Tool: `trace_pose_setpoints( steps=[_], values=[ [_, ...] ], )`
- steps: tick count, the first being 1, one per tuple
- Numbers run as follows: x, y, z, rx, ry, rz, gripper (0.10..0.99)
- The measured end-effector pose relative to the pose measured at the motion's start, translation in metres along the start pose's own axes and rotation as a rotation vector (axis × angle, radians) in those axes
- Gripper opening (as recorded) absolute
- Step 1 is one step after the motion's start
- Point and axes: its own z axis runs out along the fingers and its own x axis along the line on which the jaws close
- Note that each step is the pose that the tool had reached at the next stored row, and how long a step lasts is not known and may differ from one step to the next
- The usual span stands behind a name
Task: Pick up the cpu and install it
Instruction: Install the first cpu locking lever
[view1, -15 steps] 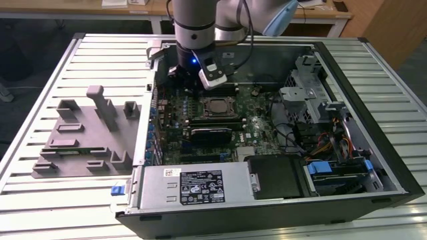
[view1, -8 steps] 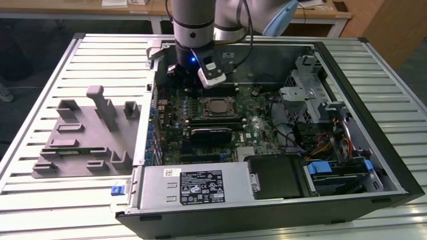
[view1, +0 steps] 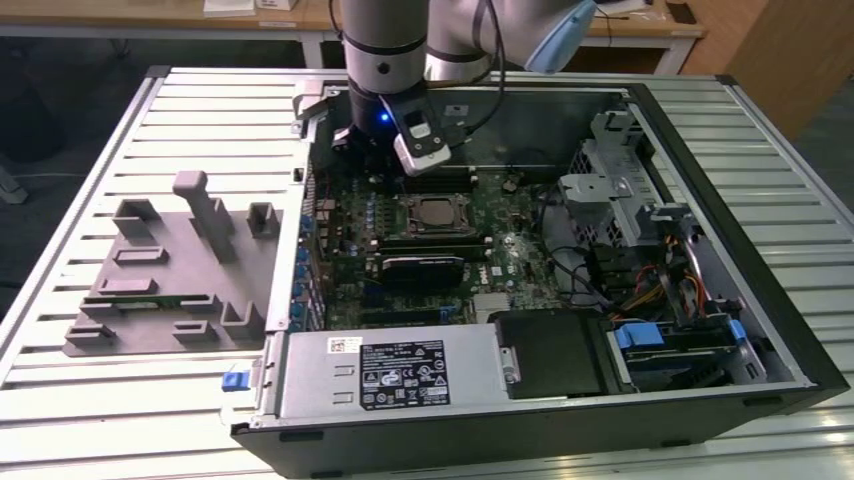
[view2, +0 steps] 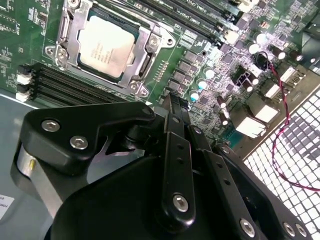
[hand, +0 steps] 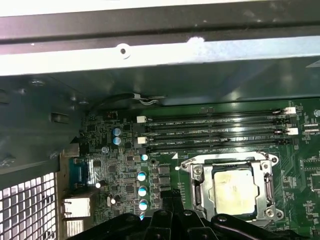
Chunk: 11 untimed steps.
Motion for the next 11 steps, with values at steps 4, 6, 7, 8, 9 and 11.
trace_pose_setpoints(
  steps=[4, 6, 7, 8, 9, 11],
  values=[
    [0.0025, -0.0005, 0.0000, -0.007, 0.0006, 0.000, 0.106],
    [0.0029, -0.0007, 0.0000, -0.016, 0.0012, 0.000, 0.106],
    [0.0031, -0.0007, 0.0000, -0.019, 0.0014, 0.000, 0.106],
    [0.0034, -0.0008, -0.0001, -0.021, 0.0016, 0.000, 0.106],
    [0.0037, -0.0010, 0.0000, -0.025, 0.0018, 0.000, 0.106],
    [0.0045, -0.0012, -0.0001, -0.032, 0.0023, 0.000, 0.106]
  ],
)
